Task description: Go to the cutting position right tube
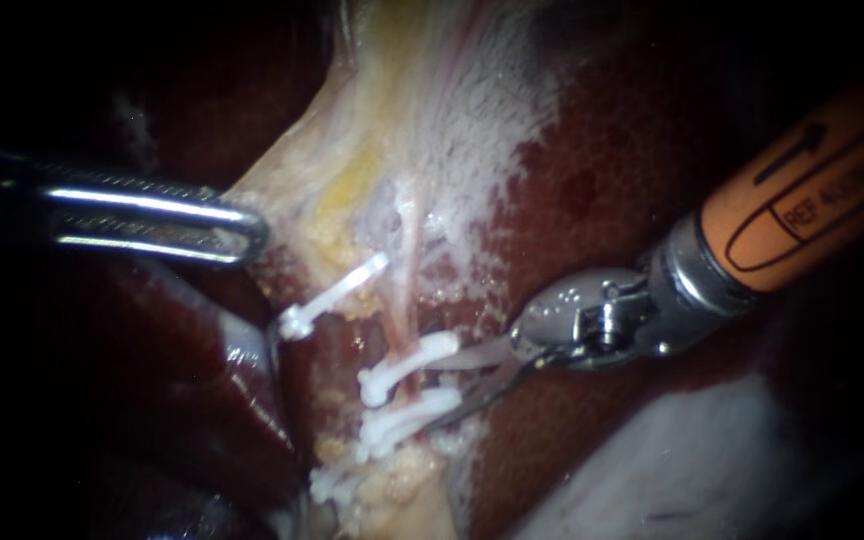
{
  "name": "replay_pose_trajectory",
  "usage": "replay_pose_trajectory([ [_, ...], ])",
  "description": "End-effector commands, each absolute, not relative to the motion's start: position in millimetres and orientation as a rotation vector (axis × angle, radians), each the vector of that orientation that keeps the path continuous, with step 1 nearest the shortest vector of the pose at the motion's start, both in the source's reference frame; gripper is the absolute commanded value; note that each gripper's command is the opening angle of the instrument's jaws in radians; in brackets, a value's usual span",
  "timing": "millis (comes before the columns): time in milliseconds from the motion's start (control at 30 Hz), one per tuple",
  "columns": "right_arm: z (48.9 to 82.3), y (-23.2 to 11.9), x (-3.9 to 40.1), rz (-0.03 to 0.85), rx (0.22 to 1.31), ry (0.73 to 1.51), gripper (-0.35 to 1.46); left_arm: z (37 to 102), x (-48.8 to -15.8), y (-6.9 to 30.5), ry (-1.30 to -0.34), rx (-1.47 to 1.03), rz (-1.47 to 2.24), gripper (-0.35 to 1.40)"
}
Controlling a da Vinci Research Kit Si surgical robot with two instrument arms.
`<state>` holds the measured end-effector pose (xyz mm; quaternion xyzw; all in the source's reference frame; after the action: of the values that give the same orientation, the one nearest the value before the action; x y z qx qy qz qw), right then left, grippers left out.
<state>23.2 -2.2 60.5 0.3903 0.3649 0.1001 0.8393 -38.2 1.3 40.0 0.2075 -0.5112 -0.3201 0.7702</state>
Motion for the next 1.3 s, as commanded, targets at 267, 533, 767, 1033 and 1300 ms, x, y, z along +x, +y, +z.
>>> replay_pose_trajectory([
  [267,61.2,-2.4,23.8,0.220,0.826,0.766,0.38,40.0,-38.3,1.3,-1.109,0.450,-0.694,-0.35],
  [533,61.5,-2.2,25.2,0.229,0.829,0.768,0.36,40.1,-38.4,1.2,-1.109,0.448,-0.694,-0.35],
  [767,61.7,-2.4,25.5,0.226,0.833,0.766,0.31,40.2,-38.5,1.2,-1.109,0.448,-0.694,-0.35],
  [1033,61.8,-2.5,25.7,0.224,0.834,0.768,0.31,40.2,-38.5,1.2,-1.109,0.448,-0.694,-0.35],
  [1300,61.8,-2.5,25.7,0.220,0.835,0.768,0.29,40.2,-38.5,1.2,-1.109,0.448,-0.694,-0.35],
])
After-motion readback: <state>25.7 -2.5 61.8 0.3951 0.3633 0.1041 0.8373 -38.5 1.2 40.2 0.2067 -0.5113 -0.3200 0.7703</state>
